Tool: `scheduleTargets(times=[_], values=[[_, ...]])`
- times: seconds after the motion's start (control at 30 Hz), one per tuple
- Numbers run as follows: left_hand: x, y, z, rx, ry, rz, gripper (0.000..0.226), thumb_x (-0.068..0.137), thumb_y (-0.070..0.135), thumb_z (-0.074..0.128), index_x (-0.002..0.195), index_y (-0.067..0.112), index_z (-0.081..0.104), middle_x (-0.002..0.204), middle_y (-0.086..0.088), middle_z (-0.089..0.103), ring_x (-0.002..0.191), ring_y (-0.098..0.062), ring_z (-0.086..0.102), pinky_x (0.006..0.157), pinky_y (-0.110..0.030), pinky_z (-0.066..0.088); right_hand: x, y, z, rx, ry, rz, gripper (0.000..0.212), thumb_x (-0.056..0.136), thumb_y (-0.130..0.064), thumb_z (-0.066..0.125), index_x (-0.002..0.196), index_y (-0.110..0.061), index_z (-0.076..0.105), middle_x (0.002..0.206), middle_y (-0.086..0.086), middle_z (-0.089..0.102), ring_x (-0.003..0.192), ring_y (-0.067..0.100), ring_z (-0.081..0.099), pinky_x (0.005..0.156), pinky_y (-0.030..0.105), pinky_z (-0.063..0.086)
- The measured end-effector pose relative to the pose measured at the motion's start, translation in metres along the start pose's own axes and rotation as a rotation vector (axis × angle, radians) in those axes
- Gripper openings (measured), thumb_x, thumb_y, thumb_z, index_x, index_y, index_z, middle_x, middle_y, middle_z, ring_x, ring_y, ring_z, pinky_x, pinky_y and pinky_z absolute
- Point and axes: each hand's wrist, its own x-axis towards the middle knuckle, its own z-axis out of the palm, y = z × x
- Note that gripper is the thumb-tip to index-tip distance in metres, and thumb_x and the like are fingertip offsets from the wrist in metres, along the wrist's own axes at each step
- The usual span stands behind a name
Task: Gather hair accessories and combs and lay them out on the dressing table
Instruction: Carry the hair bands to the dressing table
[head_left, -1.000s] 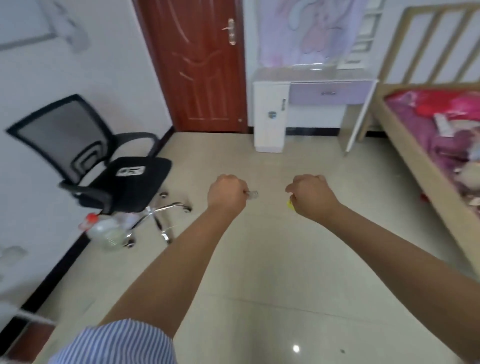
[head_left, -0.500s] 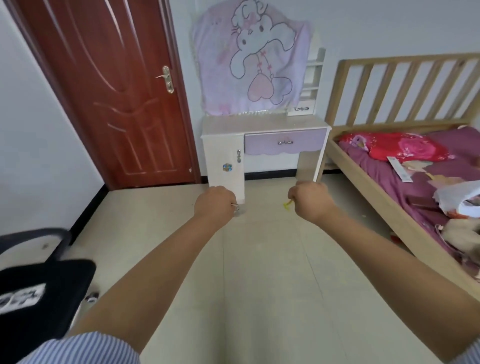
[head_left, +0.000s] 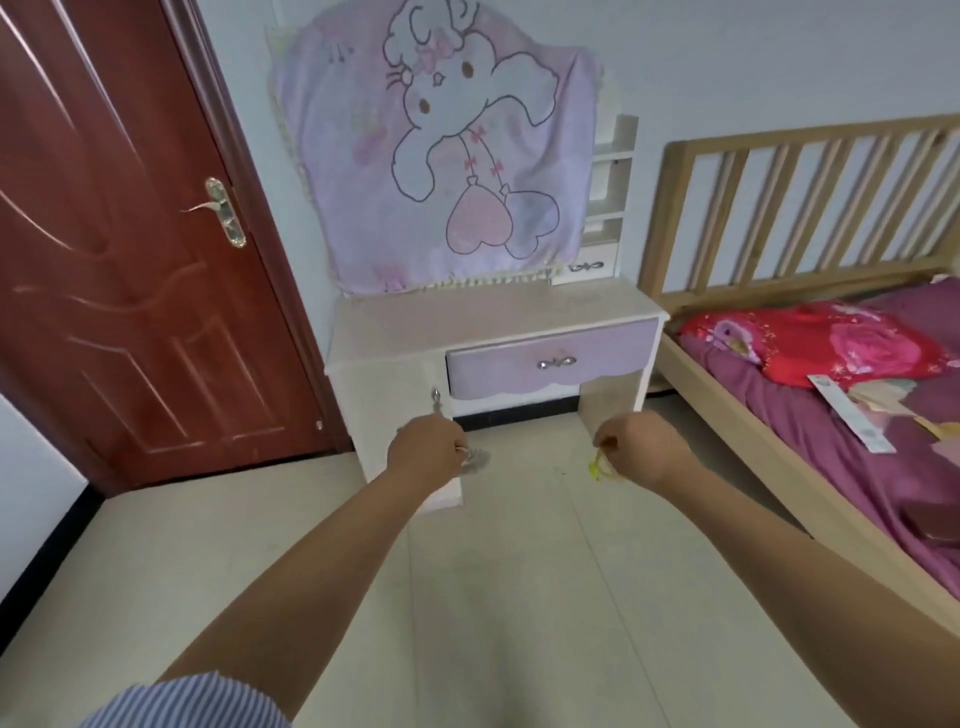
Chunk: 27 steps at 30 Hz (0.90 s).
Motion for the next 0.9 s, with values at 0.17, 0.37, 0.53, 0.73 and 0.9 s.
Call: scheduleTargets(times=[0.17, 0.37, 0.53, 0.73, 0.9], values=[[0.134, -0.032, -0.019, 0.010, -0.044, -0.057, 0.022, 0.089, 0.017, 0.053, 0.097, 0.007, 0.070, 0.103, -0.014, 0.070, 0.090, -0.026, 0.063, 0.074, -0.032, 0.050, 0.145, 0.008, -0.005, 0.107, -0.047, -0.022, 0.028, 0.088, -0.003, 0.048, 0.106, -0.008, 0.069, 0.117, 0.007, 0.069, 0.109, 0.021, 0.059, 0.091, 0.025, 0.045], [0.279, -0.114, -0.025, 0.091, -0.040, -0.102, 0.022, 0.091, 0.015, 0.049, 0.098, 0.006, 0.068, 0.100, -0.012, 0.069, 0.096, -0.026, 0.062, 0.076, -0.033, 0.049, 0.320, -0.024, 0.015, 0.217, -0.136, -0.070, 0.028, 0.087, 0.003, 0.049, 0.106, -0.004, 0.068, 0.117, 0.011, 0.068, 0.112, 0.023, 0.058, 0.090, 0.018, 0.038], [0.409, -0.199, -0.016, 0.096, -0.129, -0.195, 0.043, 0.090, 0.042, 0.052, 0.085, 0.002, 0.067, 0.058, -0.001, 0.045, 0.084, -0.028, 0.061, 0.061, -0.027, 0.036, 0.477, -0.070, 0.057, 0.251, -0.257, -0.084, 0.023, 0.082, 0.008, 0.052, 0.098, 0.006, 0.068, 0.111, 0.021, 0.068, 0.104, 0.032, 0.063, 0.079, 0.027, 0.051], [0.529, -0.280, 0.011, 0.015, -0.107, -0.325, 0.038, 0.092, 0.036, 0.049, 0.100, 0.003, 0.066, 0.107, -0.018, 0.060, 0.098, -0.032, 0.058, 0.082, -0.037, 0.049, 0.625, -0.135, 0.120, 0.198, -0.386, -0.122, 0.027, 0.083, 0.002, 0.049, 0.100, -0.005, 0.068, 0.116, 0.013, 0.067, 0.111, 0.026, 0.058, 0.094, 0.029, 0.047], [0.572, -0.318, 0.041, 0.137, 0.108, -0.354, 0.021, 0.092, 0.010, 0.048, 0.098, -0.001, 0.064, 0.104, -0.021, 0.058, 0.092, -0.037, 0.058, 0.071, -0.040, 0.050, 0.684, -0.163, 0.157, 0.336, -0.154, -0.146, 0.026, 0.082, 0.003, 0.049, 0.096, -0.006, 0.070, 0.106, 0.012, 0.071, 0.104, 0.030, 0.058, 0.086, 0.028, 0.047]])
